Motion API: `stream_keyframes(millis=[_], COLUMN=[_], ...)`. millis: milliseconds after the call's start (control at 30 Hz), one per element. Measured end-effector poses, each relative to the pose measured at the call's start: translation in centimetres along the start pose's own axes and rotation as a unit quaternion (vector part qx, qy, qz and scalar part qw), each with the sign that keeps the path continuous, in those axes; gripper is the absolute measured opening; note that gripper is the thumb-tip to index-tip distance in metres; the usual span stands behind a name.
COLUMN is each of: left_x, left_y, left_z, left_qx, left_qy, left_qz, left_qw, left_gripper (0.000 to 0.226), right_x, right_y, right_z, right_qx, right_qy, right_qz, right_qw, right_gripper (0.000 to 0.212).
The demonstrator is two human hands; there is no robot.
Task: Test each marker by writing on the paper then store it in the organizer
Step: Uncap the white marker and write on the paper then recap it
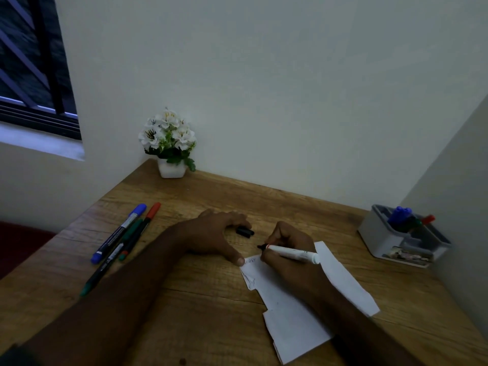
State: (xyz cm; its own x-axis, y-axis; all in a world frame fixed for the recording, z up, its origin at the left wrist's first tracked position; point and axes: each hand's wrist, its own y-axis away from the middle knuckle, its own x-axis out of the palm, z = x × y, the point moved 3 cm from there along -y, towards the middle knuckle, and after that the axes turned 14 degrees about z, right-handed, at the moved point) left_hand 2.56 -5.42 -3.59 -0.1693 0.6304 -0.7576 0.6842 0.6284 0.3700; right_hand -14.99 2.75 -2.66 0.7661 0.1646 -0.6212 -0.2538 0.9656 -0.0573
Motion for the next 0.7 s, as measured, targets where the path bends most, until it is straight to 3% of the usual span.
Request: stream_keyframes(millis=[67,200,300,367,500,600,700], left_x=[0.0,-0.1,-0.2,-0.2,0.0,0.0,0.0], left_y=[0.1,0.0,-0.3,-0.6,-1.2,-1.6,-1.7], left_z=[-0.1,0.0,0.2,0.5,1.2,1.5,1.5], left_qx=[0.002,0.007,0.020,0.025,0.033,0.028,0.030], left_qy=[0.004,0.000,0.006,0.012,0.015,0.012,0.015], left_qz=[0.002,0.006,0.000,-0.002,-0.011,-0.012,-0.011], left_qw=[1.000,1.000,1.000,1.000,0.999,0.999,0.999], left_gripper=[0.087,0.087,0.082,0.080,0.081,0.081,0.080], right_x=[0.6,1.6,1.3,1.5,2.1,2.4,2.7], right_y=[-0.2,-0.6,-0.3,-0.1,-0.8,-0.6,-0.5], right_z=[0.1,-0.6,-0.9,-0.7,-1.2,-0.7,-1.0], right_qx=[0.032,0.071,0.063,0.056,0.078,0.050,0.056], right_qy=[-0.020,0.035,0.082,0.073,0.024,-0.032,0.002], right_qz=[-0.032,0.030,-0.021,-0.048,-0.003,0.030,-0.012], right_qw=[0.999,0.996,0.994,0.995,0.997,0.998,0.998], right_gripper=[0.009,0.023,0.020,0.020,0.016,0.045,0.045])
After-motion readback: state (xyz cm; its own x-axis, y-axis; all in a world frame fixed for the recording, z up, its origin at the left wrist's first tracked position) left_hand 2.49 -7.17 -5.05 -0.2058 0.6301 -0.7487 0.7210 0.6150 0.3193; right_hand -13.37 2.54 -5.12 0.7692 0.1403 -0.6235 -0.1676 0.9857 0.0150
